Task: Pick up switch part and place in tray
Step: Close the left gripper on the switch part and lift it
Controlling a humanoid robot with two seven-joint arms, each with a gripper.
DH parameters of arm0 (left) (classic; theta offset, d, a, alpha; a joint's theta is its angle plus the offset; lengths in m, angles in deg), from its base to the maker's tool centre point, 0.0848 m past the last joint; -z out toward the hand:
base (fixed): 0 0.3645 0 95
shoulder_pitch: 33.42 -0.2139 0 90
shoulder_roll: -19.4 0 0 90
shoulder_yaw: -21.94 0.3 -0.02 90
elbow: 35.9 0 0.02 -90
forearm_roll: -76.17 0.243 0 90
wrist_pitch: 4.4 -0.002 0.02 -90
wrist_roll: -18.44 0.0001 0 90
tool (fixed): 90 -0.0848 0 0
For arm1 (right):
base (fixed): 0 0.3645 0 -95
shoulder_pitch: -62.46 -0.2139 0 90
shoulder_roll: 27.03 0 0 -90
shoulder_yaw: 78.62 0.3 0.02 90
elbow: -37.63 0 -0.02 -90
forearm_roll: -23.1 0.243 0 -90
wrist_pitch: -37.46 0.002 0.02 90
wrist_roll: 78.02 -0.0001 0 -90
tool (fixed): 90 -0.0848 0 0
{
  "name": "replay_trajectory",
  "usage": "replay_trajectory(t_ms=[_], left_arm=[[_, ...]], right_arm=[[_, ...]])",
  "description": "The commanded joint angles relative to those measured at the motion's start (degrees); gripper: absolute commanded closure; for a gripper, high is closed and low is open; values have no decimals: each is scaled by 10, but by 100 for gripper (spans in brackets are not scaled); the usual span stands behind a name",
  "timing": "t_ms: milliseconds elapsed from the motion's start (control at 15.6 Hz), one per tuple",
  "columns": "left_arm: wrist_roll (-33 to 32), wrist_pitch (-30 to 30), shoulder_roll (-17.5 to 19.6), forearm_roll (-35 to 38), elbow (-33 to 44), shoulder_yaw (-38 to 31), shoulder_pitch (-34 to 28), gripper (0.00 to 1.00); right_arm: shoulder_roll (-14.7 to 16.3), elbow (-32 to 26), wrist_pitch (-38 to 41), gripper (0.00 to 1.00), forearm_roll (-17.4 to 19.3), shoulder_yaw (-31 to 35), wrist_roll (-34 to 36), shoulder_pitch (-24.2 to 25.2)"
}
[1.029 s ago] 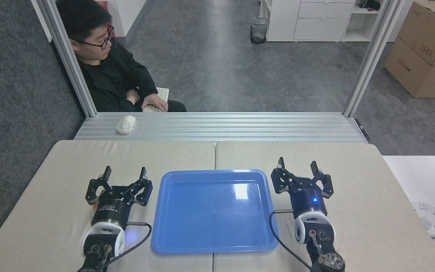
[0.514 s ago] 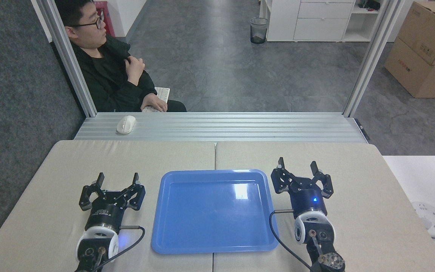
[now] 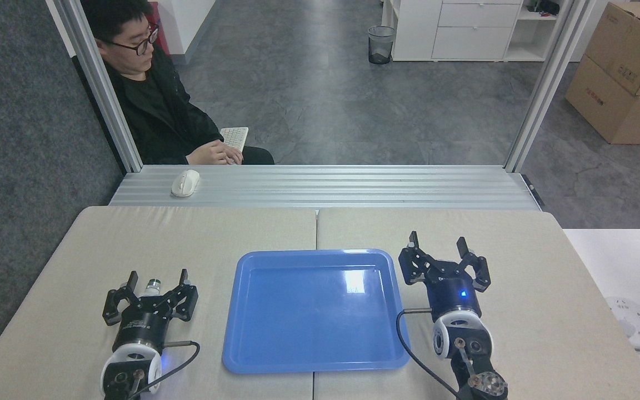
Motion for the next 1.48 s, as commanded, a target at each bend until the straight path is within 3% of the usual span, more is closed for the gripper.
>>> replay_trajectory(t_ms=[0,836,964,1350,1414], left_arm=[[4,0,13,0,-77,-15,3,0],[6,0,33,9,-105,-7,-3,3],[20,0,33,9,-105,-5,-9,12],[24,9,33,9,-99,8,-18,55],[24,12,33,9,-98,9,-19,69]], right_arm=[[0,0,0,0,0,0,0,0],[0,0,0,0,0,0,0,0],[0,0,0,0,0,0,0,0],[0,0,-1,0,0,0,0,-1],[0,0,-1,0,0,0,0,0]])
